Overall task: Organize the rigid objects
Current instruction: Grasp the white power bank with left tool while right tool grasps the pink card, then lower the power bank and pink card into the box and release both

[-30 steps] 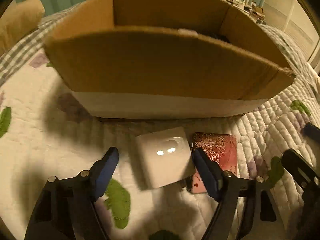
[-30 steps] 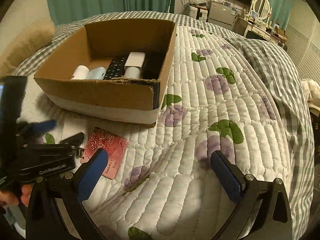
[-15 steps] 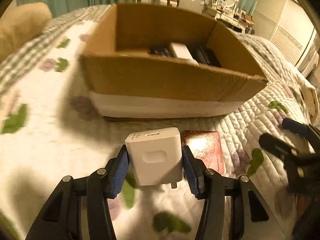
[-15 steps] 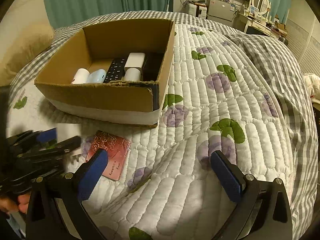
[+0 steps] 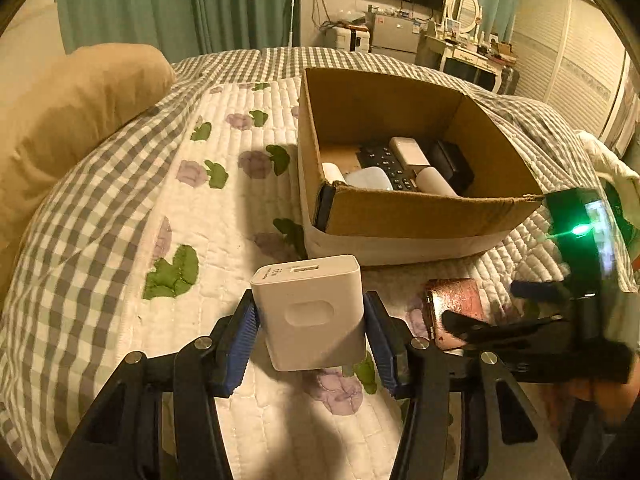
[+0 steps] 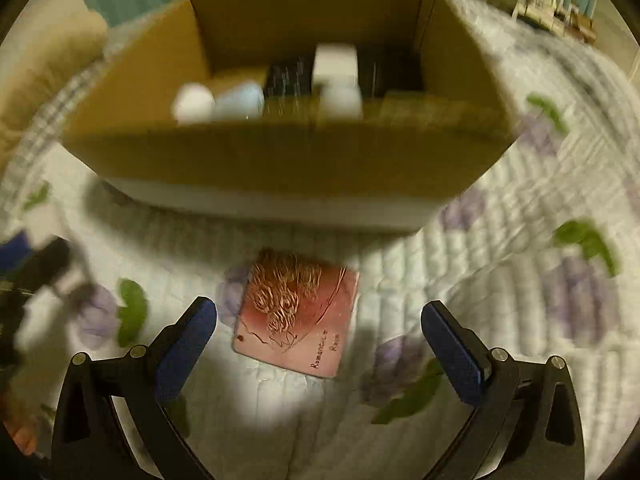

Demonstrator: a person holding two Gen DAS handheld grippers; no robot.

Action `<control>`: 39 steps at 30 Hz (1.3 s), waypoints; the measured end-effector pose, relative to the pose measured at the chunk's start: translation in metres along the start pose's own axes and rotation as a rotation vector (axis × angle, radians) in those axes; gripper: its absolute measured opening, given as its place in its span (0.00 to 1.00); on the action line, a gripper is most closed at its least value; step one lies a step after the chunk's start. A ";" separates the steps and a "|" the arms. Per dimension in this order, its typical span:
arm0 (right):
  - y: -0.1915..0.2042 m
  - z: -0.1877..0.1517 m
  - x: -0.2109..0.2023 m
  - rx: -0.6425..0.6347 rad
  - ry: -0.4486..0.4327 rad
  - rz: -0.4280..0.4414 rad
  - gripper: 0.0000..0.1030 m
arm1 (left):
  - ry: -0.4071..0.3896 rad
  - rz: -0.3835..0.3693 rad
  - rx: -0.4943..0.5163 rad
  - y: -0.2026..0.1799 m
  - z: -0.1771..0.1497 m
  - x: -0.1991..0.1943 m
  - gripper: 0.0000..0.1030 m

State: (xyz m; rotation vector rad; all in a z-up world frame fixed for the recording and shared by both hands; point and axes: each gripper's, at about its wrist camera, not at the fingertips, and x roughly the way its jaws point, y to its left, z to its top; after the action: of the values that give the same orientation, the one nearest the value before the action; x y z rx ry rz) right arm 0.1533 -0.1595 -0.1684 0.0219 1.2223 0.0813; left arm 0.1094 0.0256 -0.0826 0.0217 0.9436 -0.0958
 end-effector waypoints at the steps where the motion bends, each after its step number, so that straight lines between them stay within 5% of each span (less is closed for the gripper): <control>1: 0.000 0.000 0.004 0.004 0.006 0.002 1.00 | 0.002 -0.007 -0.004 0.000 -0.001 0.001 0.51; 5: 0.008 0.005 0.014 -0.011 0.030 0.103 0.99 | 0.013 -0.019 -0.013 -0.003 -0.005 0.007 0.51; 9: 0.018 0.003 0.031 -0.052 0.059 0.046 0.96 | 0.019 -0.026 -0.010 -0.006 -0.007 0.009 0.51; 12: 0.021 -0.003 0.019 -0.068 0.000 0.057 0.72 | 0.017 -0.025 -0.008 -0.006 -0.009 0.009 0.51; 18: 0.028 -0.026 -0.015 -0.129 -0.131 0.054 0.66 | 0.009 -0.027 -0.015 -0.004 -0.011 0.005 0.51; 32: 0.014 -0.061 -0.073 -0.129 -0.310 0.132 0.66 | -0.045 -0.032 -0.004 -0.008 -0.003 -0.019 0.51; 39: -0.003 -0.025 -0.156 -0.136 -0.479 0.131 0.66 | -0.148 -0.062 0.022 -0.019 0.031 -0.056 0.51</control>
State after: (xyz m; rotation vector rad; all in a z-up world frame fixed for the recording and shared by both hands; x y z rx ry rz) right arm 0.0773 -0.1745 -0.0302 0.0024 0.7343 0.2581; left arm 0.0997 0.0091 -0.0184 0.0056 0.7959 -0.1627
